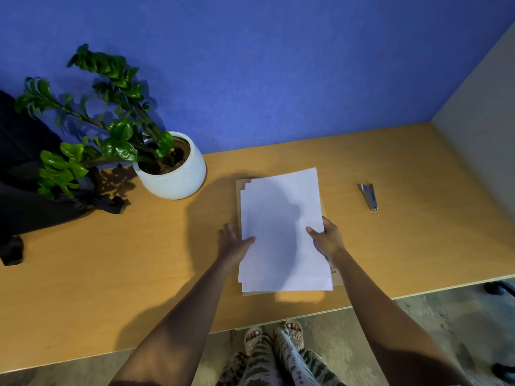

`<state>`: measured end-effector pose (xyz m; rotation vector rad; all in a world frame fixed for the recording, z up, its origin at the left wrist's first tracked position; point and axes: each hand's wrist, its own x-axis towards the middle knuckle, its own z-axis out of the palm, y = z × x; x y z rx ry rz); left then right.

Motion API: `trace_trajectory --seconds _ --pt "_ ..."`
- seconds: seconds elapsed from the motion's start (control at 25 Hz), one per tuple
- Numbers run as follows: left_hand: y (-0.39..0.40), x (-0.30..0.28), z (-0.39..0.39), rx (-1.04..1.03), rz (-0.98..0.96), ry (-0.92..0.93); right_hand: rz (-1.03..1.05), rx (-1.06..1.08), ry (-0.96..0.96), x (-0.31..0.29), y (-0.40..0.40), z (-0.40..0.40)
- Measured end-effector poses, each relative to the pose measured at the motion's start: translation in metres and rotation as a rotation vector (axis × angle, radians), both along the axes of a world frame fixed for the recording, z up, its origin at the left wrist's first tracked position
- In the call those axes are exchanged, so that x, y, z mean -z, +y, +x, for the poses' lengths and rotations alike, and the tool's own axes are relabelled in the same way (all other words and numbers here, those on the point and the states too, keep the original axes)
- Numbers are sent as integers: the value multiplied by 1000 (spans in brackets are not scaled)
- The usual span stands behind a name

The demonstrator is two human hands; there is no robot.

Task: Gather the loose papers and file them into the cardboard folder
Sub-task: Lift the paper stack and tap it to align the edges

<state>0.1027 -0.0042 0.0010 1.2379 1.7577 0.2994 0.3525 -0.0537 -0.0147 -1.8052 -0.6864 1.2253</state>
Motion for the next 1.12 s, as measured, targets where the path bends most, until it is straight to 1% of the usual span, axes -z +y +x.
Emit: trace_trajectory --seconds 0.04,0.12,0.2,0.28,0.4,0.44,0.6,0.68,0.84,0.96,1.12 --pt "5 -4 0 -69 -6 -77 38 -12 59 -5 1 3" --pt "18 -8 -2 -130 6 -316 105 -49 152 -14 3 9" --pt "28 -15 -4 -115 -45 -499 149 -84 216 -21 6 13" --pt "35 -22 -1 -104 -101 -599 189 -87 256 -24 8 13" --pt "40 -30 13 -97 -51 -636 248 -28 316 -28 13 9" --pt "41 -34 18 -110 -24 -644 264 -12 308 -31 15 7" --pt "48 -53 36 -190 127 -680 368 29 118 -55 26 3" --pt "52 -63 40 -201 200 -695 444 54 91 -68 33 3" --pt "55 -79 40 -152 309 -690 542 60 74 -85 36 1" --pt "52 -82 38 -86 382 -671 557 75 17 -87 31 1" --pt "46 -89 39 -69 421 -691 587 133 67 -89 24 -4"
